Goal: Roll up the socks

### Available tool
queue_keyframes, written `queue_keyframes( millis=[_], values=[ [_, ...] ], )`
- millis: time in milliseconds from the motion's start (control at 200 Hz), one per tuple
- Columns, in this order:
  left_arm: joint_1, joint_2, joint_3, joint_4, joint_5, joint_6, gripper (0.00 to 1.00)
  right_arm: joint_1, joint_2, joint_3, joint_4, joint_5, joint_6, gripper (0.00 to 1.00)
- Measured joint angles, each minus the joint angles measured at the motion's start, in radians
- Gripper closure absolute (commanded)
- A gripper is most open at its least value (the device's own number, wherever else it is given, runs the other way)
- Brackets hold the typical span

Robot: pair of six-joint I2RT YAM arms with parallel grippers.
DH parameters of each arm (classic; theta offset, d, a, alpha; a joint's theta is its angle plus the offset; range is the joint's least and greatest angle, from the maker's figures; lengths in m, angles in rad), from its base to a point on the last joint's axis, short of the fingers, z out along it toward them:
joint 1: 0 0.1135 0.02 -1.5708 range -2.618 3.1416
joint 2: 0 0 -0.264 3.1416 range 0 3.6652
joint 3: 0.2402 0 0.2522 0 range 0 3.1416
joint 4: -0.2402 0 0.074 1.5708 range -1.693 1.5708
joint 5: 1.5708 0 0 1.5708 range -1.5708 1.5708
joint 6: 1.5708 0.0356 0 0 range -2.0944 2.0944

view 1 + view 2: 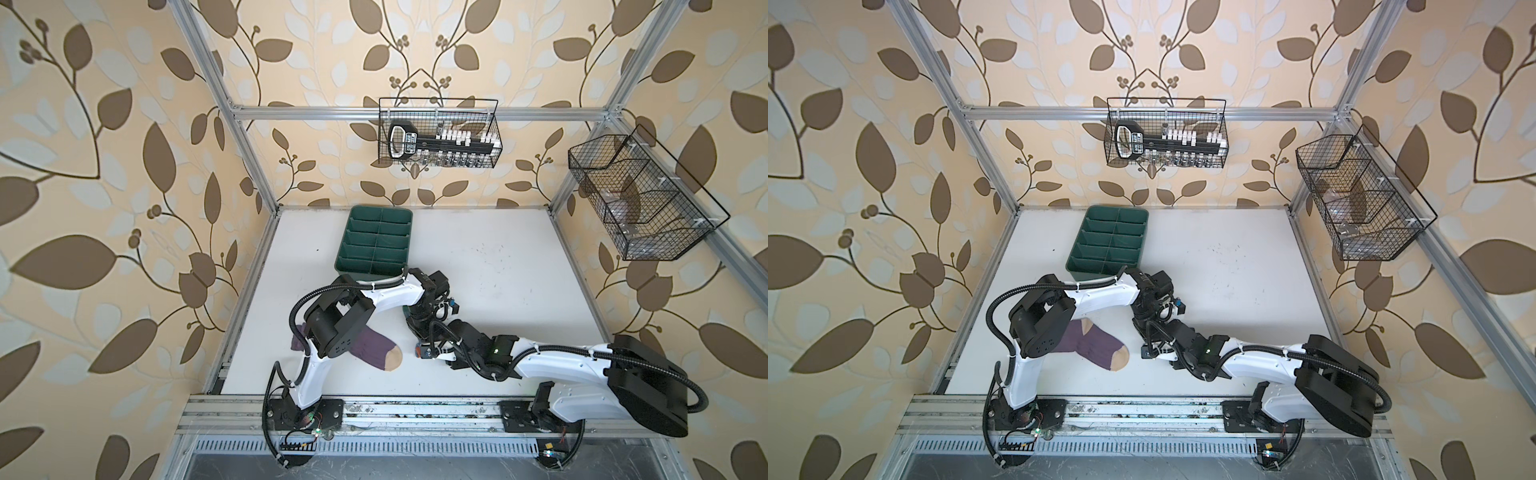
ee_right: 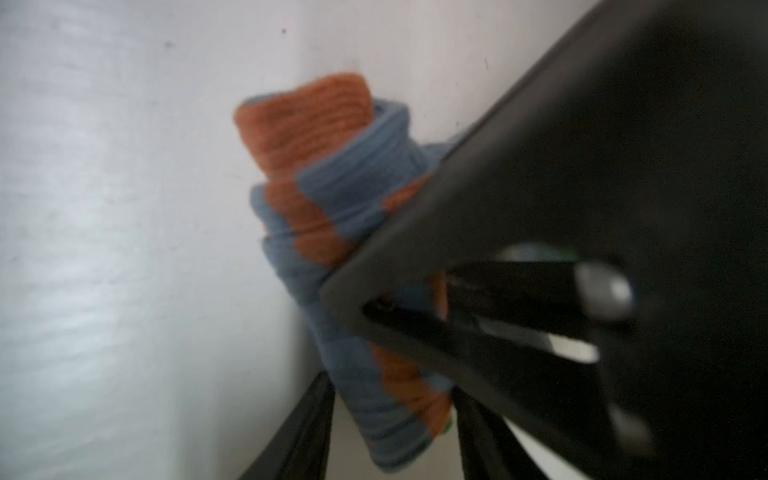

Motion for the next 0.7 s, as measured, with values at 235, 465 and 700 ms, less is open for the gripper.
queue_keyframes(
  millis=[235, 465, 700],
  values=[
    [0.006, 0.003, 0.000, -0.013, 0.018, 0.011, 1.00, -0.002, 0.011, -0.019, 0.068, 0.000, -0.014, 0.58],
    [0.008, 0.004, 0.000, -0.023, 0.023, 0.003, 1.00, 0.014, 0.061, -0.022, 0.117, -0.003, -0.038, 1.00],
    [0.029, 0.003, 0.000, -0.040, 0.029, -0.006, 0.62, 0.060, 0.111, 0.051, 0.019, 0.048, 0.002, 1.00]
  ],
)
